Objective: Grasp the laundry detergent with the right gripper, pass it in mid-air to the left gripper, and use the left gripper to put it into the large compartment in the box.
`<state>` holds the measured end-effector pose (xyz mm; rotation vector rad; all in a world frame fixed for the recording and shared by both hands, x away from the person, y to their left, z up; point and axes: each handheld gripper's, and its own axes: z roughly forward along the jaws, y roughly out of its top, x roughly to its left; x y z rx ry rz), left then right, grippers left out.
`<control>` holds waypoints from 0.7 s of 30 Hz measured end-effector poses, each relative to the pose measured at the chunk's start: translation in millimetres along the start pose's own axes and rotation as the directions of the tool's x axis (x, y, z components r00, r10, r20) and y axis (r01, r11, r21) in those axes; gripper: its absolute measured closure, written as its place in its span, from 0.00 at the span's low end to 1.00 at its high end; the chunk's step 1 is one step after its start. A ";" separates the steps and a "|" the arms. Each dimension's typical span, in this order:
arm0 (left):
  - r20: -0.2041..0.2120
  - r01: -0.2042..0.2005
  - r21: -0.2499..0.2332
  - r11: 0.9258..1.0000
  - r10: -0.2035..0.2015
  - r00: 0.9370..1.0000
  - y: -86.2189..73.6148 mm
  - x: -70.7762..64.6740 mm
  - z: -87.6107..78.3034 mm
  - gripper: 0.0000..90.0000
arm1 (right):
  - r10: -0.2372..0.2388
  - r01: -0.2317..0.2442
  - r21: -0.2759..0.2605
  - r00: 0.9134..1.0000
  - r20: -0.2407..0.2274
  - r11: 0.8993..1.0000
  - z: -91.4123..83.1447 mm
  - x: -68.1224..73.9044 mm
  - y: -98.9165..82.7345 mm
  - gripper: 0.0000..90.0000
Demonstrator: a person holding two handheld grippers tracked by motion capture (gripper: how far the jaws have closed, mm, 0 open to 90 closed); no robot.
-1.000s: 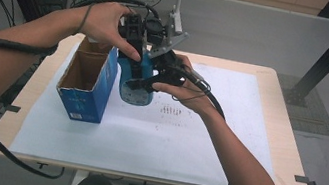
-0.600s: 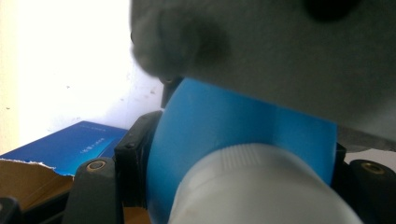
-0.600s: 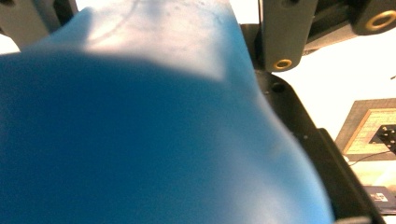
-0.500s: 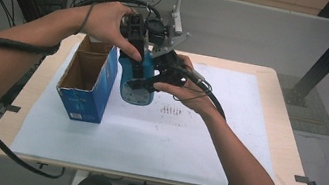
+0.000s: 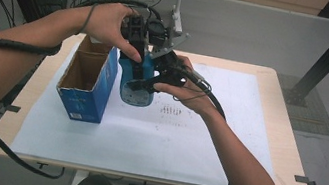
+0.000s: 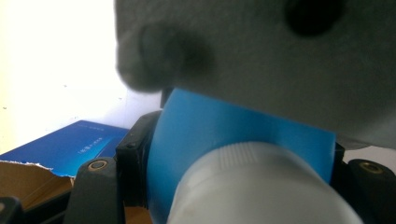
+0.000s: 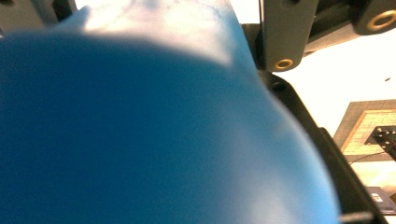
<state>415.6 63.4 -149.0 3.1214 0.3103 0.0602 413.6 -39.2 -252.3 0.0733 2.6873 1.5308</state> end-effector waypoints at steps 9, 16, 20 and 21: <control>0.003 0.001 0.008 1.000 -0.001 1.000 -0.5 0.1 0.8 0.39 | 0.002 -0.002 -0.005 1.000 -0.008 1.000 1.9 0.0 -0.9 0.48; 0.005 0.005 0.007 1.000 -0.005 1.000 -1.1 0.0 1.0 0.40 | 0.002 -0.002 -0.004 1.000 -0.011 1.000 2.2 -0.1 -0.9 0.48; 0.005 0.004 0.005 1.000 -0.004 1.000 -1.2 -0.1 0.8 0.40 | 0.000 0.000 -0.005 1.000 -0.011 1.000 2.1 -0.1 -0.8 0.48; 0.005 0.004 0.005 1.000 -0.004 1.000 -1.1 -0.1 0.7 0.40 | -0.001 0.001 -0.004 1.000 -0.011 1.000 2.0 -0.1 -0.8 0.47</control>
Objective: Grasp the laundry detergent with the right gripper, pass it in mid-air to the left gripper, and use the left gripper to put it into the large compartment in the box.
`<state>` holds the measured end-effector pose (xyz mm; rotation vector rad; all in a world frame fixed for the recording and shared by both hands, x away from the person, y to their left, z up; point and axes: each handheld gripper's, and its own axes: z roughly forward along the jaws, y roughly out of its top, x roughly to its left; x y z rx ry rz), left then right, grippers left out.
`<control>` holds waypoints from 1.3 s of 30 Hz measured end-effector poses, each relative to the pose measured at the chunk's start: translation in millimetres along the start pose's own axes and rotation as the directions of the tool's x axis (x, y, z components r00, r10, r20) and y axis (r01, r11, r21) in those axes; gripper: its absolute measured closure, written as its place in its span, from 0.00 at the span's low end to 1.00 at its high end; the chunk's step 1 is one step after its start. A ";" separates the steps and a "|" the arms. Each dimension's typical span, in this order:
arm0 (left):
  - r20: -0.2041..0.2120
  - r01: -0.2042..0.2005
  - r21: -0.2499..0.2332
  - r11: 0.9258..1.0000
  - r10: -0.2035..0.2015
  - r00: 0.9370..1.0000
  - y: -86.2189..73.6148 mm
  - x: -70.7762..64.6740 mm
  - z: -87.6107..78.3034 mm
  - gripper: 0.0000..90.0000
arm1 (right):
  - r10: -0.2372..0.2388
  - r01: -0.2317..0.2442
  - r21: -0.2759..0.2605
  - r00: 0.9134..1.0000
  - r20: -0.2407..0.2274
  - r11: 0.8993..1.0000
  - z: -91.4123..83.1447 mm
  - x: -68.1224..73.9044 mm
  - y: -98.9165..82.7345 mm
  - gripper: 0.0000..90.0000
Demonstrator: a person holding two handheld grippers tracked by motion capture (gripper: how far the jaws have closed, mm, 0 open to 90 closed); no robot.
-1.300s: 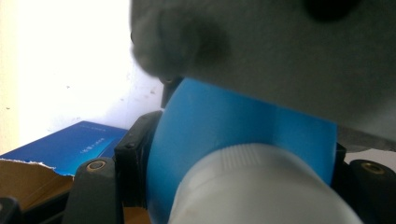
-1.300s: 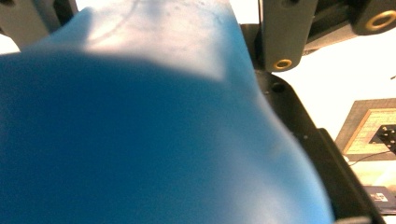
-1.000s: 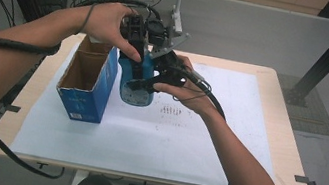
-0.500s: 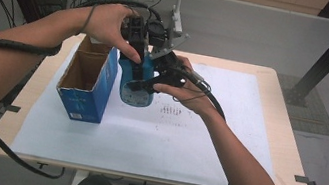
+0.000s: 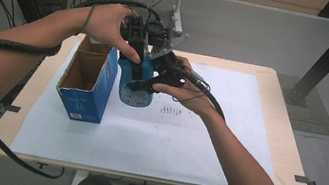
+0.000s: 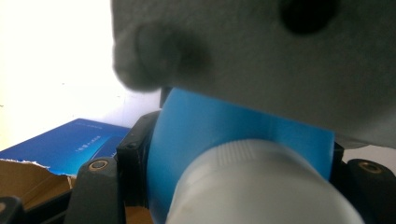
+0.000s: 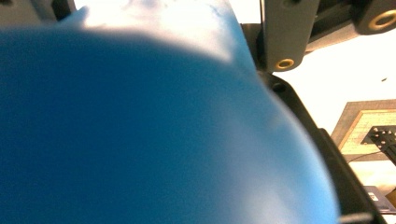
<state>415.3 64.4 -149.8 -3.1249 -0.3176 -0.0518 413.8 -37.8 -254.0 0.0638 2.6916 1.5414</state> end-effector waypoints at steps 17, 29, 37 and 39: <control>-0.006 0.000 -0.004 1.000 0.000 1.000 1.3 -0.7 0.2 0.40 | 0.001 -0.001 0.000 1.000 0.001 1.000 -0.9 -1.0 -0.4 0.47; -0.008 0.002 -0.009 1.000 -0.002 1.000 0.4 -0.4 -1.2 0.40 | 0.003 -0.003 -0.006 1.000 0.004 1.000 -1.6 -1.1 0.0 0.46; -0.003 0.005 -0.004 1.000 -0.006 1.000 -1.2 -0.6 -1.1 0.41 | 0.001 -0.001 -0.007 1.000 0.003 1.000 -0.6 -0.9 0.1 0.45; -0.003 0.004 -0.001 1.000 -0.004 1.000 -1.5 -0.6 -0.5 0.41 | 0.002 -0.002 -0.007 1.000 0.001 1.000 -0.3 -1.2 -0.2 0.45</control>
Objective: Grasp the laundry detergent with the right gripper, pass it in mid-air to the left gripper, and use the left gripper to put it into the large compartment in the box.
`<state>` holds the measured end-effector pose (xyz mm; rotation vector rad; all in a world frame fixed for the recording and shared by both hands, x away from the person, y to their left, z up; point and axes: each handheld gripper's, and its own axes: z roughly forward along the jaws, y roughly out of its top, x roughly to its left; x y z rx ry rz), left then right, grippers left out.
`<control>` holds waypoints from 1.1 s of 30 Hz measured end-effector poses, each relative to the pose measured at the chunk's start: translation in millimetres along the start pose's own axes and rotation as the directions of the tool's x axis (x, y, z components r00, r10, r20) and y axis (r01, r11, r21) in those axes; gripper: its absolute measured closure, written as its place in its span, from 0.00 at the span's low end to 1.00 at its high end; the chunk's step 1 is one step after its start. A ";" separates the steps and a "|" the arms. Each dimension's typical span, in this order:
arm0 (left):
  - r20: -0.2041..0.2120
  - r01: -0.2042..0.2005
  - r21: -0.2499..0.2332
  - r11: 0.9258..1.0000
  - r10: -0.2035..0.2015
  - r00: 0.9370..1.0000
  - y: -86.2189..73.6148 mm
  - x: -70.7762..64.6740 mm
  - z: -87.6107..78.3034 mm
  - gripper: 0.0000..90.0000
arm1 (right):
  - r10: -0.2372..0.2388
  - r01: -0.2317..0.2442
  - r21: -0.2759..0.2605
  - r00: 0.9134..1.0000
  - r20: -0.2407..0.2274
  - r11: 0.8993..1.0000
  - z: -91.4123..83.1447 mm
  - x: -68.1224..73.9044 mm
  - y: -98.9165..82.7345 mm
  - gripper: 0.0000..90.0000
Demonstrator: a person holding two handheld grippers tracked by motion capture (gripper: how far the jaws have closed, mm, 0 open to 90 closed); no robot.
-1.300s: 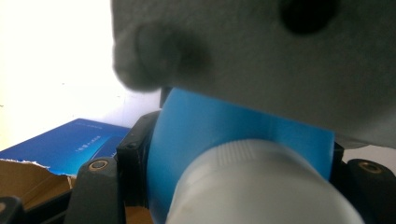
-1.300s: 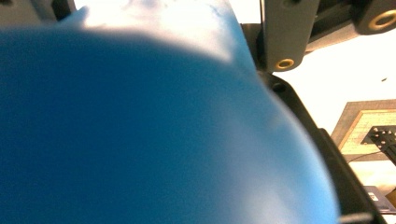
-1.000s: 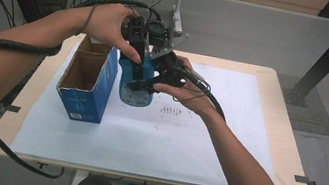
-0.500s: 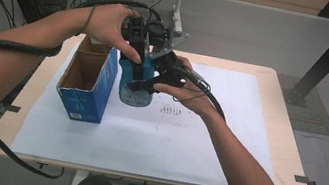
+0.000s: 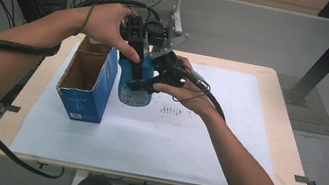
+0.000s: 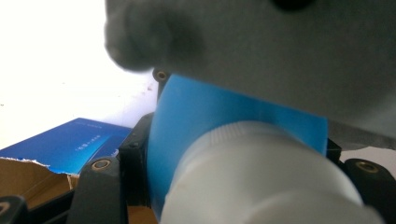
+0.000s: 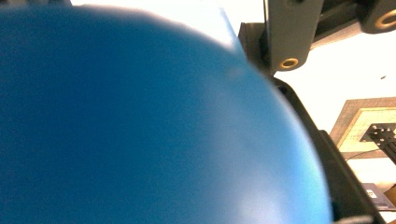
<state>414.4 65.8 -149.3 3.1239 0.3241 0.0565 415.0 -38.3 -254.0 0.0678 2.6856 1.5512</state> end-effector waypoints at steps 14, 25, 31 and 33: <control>-0.005 -0.002 -0.002 1.000 0.002 1.000 0.4 -0.3 -1.0 0.41 | 0.003 -0.003 -0.005 1.000 0.003 1.000 -1.4 -0.5 0.0 0.44; -0.004 0.001 -0.003 1.000 -0.001 1.000 1.4 -0.4 -2.5 0.42 | 0.001 -0.001 -0.011 1.000 0.001 1.000 -2.9 -0.7 0.2 0.44; 0.000 0.010 -0.004 1.000 -0.010 1.000 0.5 0.5 -2.5 0.42 | 0.004 -0.004 -0.014 1.000 -0.004 1.000 -2.9 -0.5 -0.2 0.43; 0.002 0.013 0.000 1.000 -0.013 1.000 0.2 0.3 -2.3 0.42 | 0.010 -0.011 -0.012 1.000 -0.007 1.000 -2.8 -0.3 -0.2 0.43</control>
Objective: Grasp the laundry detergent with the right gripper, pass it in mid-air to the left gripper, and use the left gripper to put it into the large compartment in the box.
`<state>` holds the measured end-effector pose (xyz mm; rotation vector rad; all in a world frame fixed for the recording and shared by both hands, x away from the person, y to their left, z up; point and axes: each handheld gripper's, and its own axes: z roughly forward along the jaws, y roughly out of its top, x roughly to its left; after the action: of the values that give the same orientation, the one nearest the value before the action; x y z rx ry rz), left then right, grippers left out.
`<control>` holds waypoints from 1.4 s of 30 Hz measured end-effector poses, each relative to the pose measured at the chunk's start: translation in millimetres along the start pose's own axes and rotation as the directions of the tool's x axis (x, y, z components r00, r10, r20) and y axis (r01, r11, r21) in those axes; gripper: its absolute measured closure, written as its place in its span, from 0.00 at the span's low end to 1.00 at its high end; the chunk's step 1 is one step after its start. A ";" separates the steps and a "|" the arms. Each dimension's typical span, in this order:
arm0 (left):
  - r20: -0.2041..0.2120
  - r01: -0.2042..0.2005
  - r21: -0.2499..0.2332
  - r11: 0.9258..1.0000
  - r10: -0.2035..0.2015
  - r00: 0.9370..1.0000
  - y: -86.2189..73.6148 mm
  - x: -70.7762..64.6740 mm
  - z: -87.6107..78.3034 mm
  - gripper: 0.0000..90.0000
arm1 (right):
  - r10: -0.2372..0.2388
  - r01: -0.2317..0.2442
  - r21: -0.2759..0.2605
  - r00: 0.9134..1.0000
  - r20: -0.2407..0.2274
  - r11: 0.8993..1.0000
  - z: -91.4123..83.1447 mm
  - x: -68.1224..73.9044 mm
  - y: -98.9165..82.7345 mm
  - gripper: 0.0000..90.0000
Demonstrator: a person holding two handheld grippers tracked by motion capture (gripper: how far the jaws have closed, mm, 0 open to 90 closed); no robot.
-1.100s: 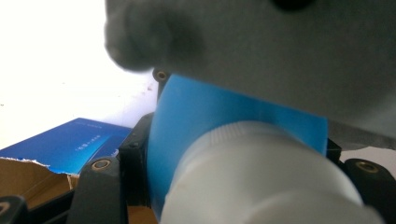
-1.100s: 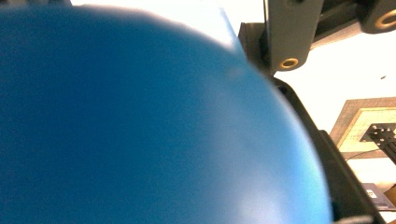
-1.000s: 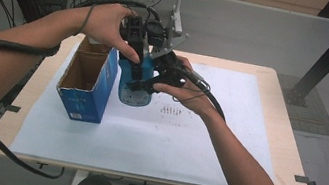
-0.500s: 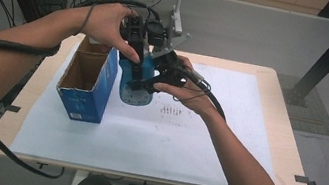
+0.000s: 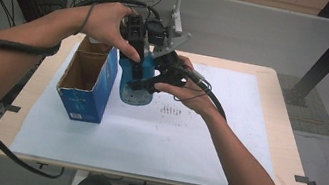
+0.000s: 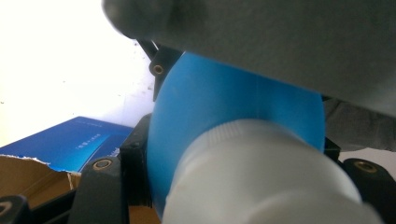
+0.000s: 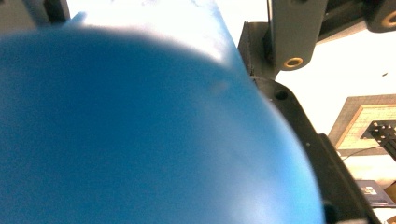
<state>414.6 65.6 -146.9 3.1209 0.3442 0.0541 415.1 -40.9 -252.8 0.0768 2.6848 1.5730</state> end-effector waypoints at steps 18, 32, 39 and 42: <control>0.013 0.010 -0.005 1.000 -0.010 1.000 0.0 0.4 0.1 0.42 | -0.012 0.012 -0.017 1.000 0.001 1.000 -0.5 -0.4 -0.7 0.37; 0.012 0.067 0.006 0.998 -0.067 0.998 -6.0 7.8 -6.2 0.42 | 0.012 -0.017 0.076 0.998 0.064 0.997 -6.3 -2.9 -21.0 0.16; 0.000 0.134 0.015 0.991 -0.134 0.991 -11.8 13.0 -11.2 0.42 | 0.032 -0.046 0.115 0.992 0.123 0.992 -24.3 -7.1 -37.9 0.13; -0.001 0.177 0.014 0.984 -0.177 0.984 -15.0 15.0 -16.0 0.42 | 0.085 -0.102 0.143 0.989 0.123 0.984 -37.0 -9.5 -47.1 0.11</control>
<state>425.5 83.4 -130.5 3.0890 0.6232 0.0511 421.4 -96.6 -275.8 0.2934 2.7384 1.3405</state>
